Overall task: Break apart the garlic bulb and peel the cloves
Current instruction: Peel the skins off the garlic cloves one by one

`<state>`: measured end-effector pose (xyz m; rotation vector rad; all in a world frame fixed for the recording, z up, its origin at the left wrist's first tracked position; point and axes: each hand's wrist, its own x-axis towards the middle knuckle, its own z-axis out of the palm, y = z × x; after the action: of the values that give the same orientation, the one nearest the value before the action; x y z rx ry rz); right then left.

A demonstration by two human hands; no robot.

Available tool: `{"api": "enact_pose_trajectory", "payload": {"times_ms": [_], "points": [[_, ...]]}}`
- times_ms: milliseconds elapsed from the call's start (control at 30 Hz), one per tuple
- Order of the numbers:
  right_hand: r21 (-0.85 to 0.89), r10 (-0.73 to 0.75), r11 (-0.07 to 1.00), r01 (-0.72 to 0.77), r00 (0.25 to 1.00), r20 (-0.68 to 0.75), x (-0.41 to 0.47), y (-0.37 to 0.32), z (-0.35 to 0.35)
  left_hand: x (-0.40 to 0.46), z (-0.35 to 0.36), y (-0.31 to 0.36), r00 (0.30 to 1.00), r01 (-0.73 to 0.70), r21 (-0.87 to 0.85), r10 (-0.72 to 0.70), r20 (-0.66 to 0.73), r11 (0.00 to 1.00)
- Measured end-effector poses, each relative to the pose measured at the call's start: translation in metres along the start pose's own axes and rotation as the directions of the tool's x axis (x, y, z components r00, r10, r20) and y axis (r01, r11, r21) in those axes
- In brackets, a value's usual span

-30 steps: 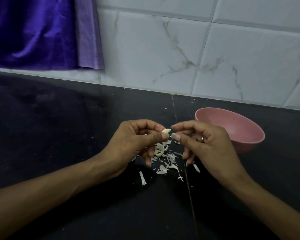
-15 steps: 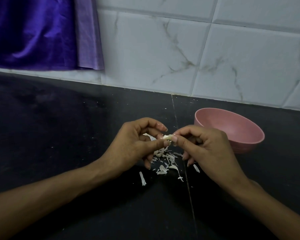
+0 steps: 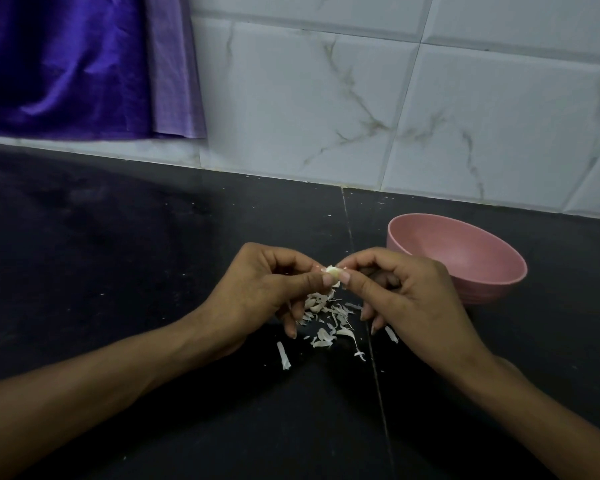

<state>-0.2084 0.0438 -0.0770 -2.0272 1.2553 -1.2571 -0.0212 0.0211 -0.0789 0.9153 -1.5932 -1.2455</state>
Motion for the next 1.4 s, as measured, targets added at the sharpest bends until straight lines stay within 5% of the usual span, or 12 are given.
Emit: {"api": "enact_pose_trajectory", "payload": {"times_ms": [267, 533, 667, 767, 867, 967, 1033, 1200, 1400], "points": [[-0.07, -0.024, 0.997, 0.03, 0.996, 0.086, 0.0, 0.001, -0.002, 0.002, -0.003, -0.003, 0.998, -0.043, 0.011, 0.043, 0.038, 0.999], [0.09, 0.193, 0.97, -0.225, 0.942, 0.273, 0.006, -0.006, -0.008, 0.0, -0.004, 0.0, 0.992, -0.087, 0.091, 0.078, 0.099, 0.992], [0.066, 0.161, 0.98, -0.188, 0.943, 0.291, 0.008, -0.009, -0.013, -0.001, -0.007, 0.006, 0.98, -0.153, 0.18, 0.126, 0.155, 0.972], [0.051, 0.149, 0.984, -0.169, 0.95, 0.275, 0.008, -0.007, -0.012, 0.002, -0.013, 0.002, 0.952, -0.305, 0.386, 0.263, 0.159, 0.871], [0.033, 0.186, 0.978, -0.204, 0.939, 0.289, 0.008, -0.004, -0.009, 0.003, -0.014, -0.005, 0.879, -0.461, 0.615, 0.422, 0.22, 0.639], [0.054, 0.189, 0.976, -0.213, 0.938, 0.29, 0.008, -0.002, -0.01, 0.006, -0.018, -0.009, 0.85, -0.465, 0.713, 0.489, 0.194, 0.525], [0.087, 0.166, 0.977, -0.195, 0.95, 0.266, 0.008, -0.001, -0.011, 0.008, -0.021, -0.009, 0.863, -0.418, 0.709, 0.492, 0.114, 0.568], [0.099, 0.146, 0.982, -0.162, 0.978, 0.151, 0.01, 0.004, -0.011, 0.006, -0.015, -0.005, 0.954, -0.255, 0.419, 0.297, -0.037, 0.871], [0.048, 0.156, 0.985, -0.163, 0.979, 0.13, 0.008, 0.006, -0.009, -0.001, -0.011, -0.004, 0.964, -0.253, 0.394, 0.267, 0.019, 0.884]]}}
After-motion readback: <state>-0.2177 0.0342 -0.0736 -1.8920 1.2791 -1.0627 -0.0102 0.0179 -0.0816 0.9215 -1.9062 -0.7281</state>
